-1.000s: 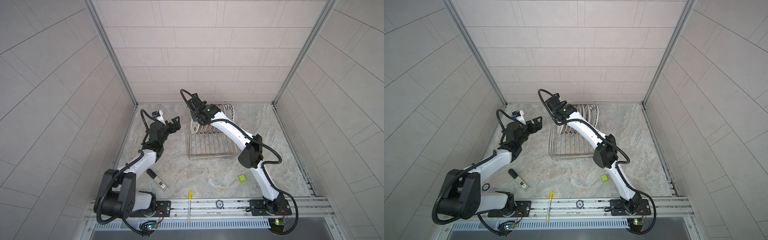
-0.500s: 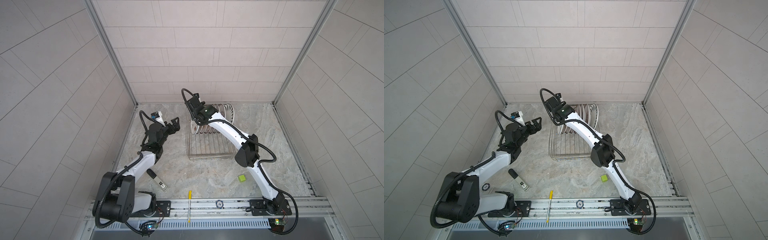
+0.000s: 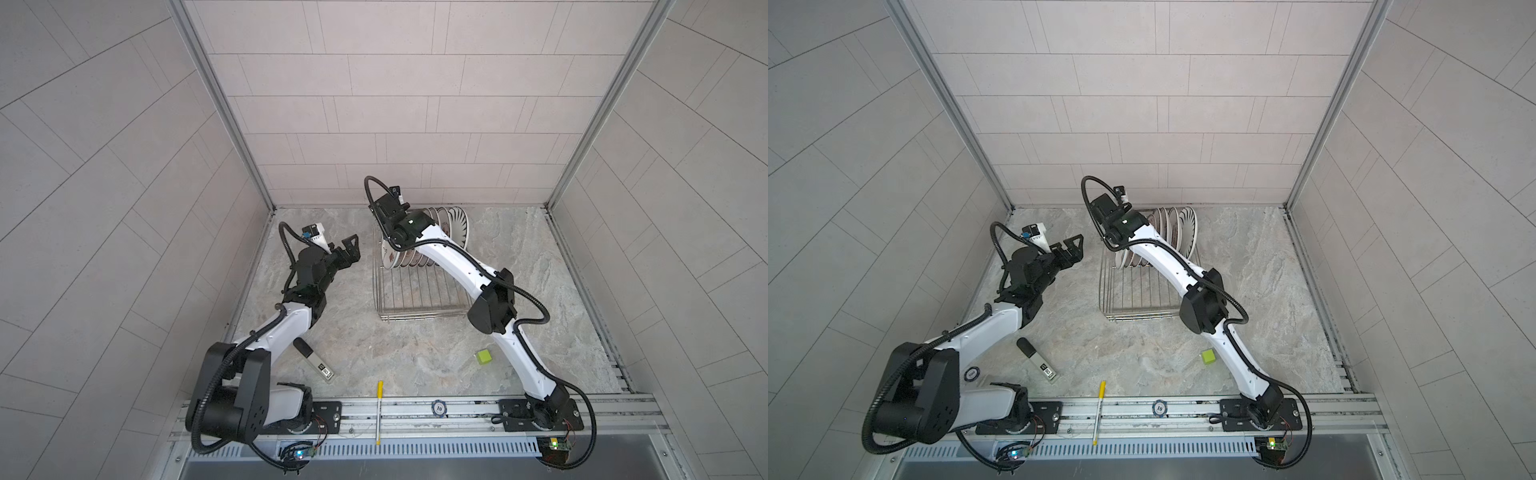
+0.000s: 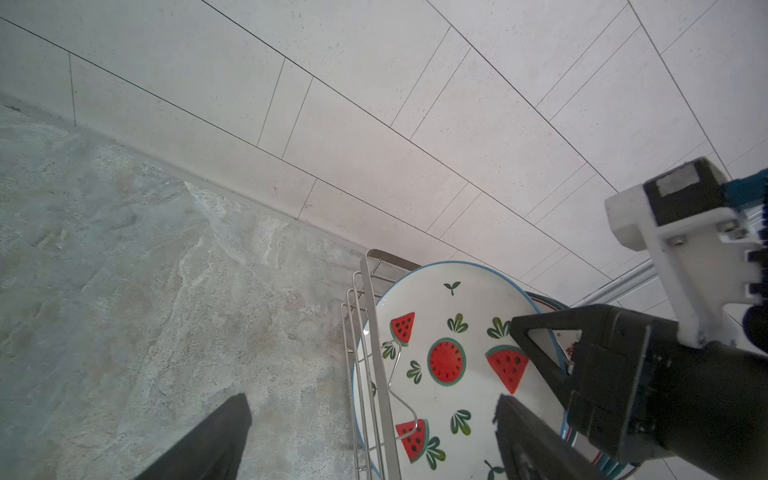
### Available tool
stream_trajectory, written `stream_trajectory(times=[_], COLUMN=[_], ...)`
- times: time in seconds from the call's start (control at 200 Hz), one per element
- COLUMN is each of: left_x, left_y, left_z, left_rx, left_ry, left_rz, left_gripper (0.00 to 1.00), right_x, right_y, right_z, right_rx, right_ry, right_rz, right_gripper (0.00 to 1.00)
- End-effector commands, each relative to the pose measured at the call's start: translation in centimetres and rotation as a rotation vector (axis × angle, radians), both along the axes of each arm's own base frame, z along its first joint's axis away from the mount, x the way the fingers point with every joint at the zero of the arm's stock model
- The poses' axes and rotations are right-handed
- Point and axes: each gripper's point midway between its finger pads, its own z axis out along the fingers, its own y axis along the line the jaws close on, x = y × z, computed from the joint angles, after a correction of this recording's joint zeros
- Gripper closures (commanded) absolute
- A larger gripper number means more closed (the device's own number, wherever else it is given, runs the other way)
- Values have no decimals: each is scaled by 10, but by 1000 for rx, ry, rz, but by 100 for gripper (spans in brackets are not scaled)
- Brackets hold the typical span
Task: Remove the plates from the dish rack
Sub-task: 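Move the right gripper down onto the rim of the watermelon plate, then grip the watermelon plate with the right gripper and lift it out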
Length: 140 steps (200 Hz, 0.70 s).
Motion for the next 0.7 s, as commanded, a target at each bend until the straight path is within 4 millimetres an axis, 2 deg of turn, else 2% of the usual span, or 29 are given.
stream_trajectory(times=[0.0,0.23,0.44,0.696], left_x=[2,3,4,4], left_y=[0,-1,2,4], left_z=[0,1,-3,-2], left_rx=[-19,-20,-13,-5], left_ry=[-13,-19,-10,-11], left_rz=[6,4,18,28], left_gripper=[2,2,2,2], right_x=[-4,-14,-14,-23], right_y=[10,2,1,-5], right_z=[39,78,89,117], right_rx=[12,-44,-80,-116], right_ry=[-81,-163,-193,-239], right_rz=[36,25,33,40], right_gripper=[94,95,96,97])
